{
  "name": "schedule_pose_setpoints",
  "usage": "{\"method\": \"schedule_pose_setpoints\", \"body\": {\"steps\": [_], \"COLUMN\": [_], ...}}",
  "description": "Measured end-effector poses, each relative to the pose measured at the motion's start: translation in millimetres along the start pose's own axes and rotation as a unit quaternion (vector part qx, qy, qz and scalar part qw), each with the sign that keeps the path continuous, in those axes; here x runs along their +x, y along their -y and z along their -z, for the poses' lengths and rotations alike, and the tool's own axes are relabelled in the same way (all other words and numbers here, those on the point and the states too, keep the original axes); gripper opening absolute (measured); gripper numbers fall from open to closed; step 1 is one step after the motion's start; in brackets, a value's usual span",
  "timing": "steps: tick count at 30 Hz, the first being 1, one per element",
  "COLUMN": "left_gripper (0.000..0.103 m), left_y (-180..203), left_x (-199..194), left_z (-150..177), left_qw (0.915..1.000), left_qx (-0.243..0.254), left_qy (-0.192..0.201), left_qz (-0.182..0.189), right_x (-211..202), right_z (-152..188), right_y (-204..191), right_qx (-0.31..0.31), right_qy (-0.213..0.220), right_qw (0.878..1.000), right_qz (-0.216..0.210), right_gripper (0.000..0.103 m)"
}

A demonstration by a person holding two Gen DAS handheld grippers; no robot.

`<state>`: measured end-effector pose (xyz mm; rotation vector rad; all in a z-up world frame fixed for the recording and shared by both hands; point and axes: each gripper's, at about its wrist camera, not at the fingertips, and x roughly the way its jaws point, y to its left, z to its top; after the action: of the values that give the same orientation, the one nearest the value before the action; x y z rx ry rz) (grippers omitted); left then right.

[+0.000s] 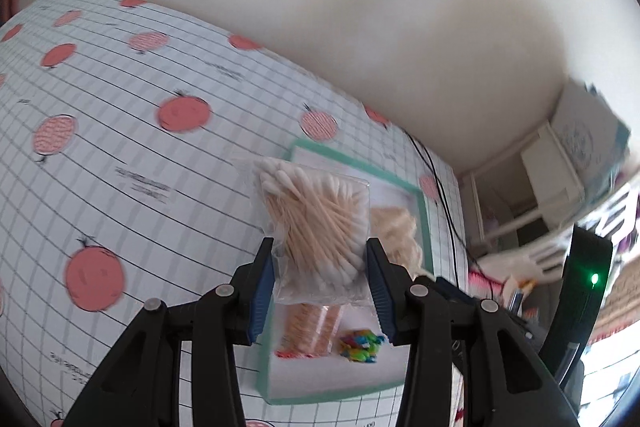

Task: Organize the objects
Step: 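Open both grippers to release the swab bag and hair clip in the tray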

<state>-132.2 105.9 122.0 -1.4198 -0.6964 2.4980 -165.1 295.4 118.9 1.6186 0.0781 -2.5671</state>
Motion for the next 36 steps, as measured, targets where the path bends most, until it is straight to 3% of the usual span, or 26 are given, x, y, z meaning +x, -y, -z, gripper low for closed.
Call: {"method": "schedule_pose_setpoints", "body": {"steps": [6,12,28,36], "left_gripper": [0.045,0.045,0.045,0.045], "left_y": [27.5,39.7,25.2,13.0], "left_x": [32.6,48.0,45.8,32.7], "left_z": [26.2,43.9,52.8,53.9], "left_qw": [0.9979,0.9949,0.9923,0.9932], "left_qx": [0.046,0.071,0.084,0.074], "left_qy": [-0.045,-0.071,-0.069,-0.055], "left_qz": [-0.004,-0.009,-0.059,-0.071], "right_x": [15.1,22.9,22.1,2.2], "right_z": [15.7,30.2,42.7,49.5], "right_y": [32.7,41.1,34.2,25.7], "right_qx": [0.017,0.02,0.027,0.027], "right_qy": [-0.037,-0.061,-0.063,-0.035], "right_qw": [0.999,0.998,0.997,0.998], "right_qz": [0.023,0.025,0.027,0.033], "right_gripper": [0.02,0.02,0.021,0.021]}}
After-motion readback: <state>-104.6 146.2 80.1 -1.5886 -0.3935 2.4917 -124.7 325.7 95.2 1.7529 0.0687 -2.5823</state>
